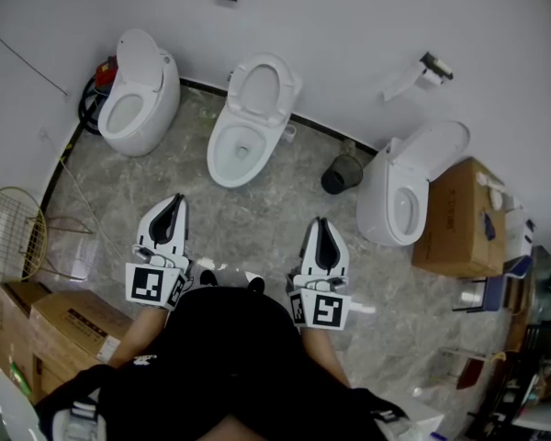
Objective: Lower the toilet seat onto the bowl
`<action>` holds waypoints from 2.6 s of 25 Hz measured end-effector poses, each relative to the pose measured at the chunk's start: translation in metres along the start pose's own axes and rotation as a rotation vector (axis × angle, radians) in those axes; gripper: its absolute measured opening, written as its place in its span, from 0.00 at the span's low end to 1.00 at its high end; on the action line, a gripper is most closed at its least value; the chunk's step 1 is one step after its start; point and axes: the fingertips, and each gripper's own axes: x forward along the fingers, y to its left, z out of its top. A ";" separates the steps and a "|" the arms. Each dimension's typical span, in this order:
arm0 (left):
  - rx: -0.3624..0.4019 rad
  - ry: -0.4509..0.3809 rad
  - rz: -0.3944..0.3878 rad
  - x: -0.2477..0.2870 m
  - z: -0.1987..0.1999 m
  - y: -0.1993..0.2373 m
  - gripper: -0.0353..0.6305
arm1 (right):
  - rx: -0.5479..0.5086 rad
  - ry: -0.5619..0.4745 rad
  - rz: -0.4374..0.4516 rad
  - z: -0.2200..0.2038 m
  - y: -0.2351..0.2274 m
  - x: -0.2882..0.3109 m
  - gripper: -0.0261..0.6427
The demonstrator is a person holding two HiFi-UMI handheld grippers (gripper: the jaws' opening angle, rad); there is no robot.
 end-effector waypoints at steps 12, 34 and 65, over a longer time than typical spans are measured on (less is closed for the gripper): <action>0.013 -0.004 0.003 0.004 0.001 0.001 0.18 | -0.010 0.003 -0.012 -0.002 -0.005 0.004 0.18; 0.028 -0.025 -0.042 0.010 0.005 -0.004 0.52 | -0.073 0.037 -0.035 -0.007 -0.008 0.009 0.51; 0.046 -0.056 -0.030 -0.006 0.012 0.026 0.89 | -0.085 0.080 -0.062 -0.014 0.017 0.001 0.70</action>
